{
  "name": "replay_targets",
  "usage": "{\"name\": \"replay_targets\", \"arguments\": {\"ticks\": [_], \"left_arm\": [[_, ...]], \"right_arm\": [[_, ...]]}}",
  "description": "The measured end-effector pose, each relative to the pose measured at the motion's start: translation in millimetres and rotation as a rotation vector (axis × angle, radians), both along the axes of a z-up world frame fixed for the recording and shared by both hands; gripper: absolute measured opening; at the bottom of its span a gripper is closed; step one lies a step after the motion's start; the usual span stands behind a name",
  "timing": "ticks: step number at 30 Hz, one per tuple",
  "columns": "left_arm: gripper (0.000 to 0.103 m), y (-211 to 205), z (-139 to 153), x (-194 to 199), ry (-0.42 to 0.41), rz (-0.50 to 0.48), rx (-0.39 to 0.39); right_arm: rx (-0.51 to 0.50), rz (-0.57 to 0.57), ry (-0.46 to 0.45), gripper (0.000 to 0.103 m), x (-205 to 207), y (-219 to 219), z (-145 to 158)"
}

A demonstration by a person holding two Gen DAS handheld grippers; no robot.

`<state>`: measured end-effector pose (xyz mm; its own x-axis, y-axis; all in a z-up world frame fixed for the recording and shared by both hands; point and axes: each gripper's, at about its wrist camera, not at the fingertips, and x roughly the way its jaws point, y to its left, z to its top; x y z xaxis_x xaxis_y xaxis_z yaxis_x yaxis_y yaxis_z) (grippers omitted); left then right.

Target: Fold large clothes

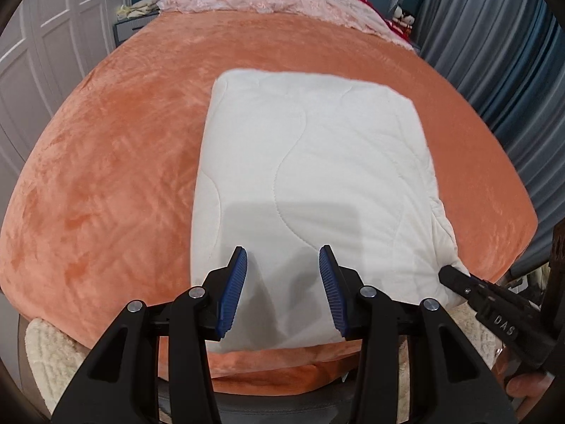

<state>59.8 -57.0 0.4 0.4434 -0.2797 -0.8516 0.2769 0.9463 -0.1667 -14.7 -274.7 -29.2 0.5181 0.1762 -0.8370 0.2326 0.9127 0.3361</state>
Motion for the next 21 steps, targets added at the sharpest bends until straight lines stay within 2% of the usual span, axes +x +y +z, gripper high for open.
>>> {"name": "replay_targets", "arguments": {"ticks": [10, 21], "left_arm": [[0.041, -19.8, -22.5, 1.0, 0.015, -0.015, 0.088], [0.041, -35.4, -47.3, 0.4, -0.007, -0.024, 0.176]], "right_arm": [[-0.027, -0.003, 0.064, 0.008, 3.2, 0.3, -35.3], [-0.012, 0.002, 0.085, 0.008, 10.2, 2.8, -52.7]]}}
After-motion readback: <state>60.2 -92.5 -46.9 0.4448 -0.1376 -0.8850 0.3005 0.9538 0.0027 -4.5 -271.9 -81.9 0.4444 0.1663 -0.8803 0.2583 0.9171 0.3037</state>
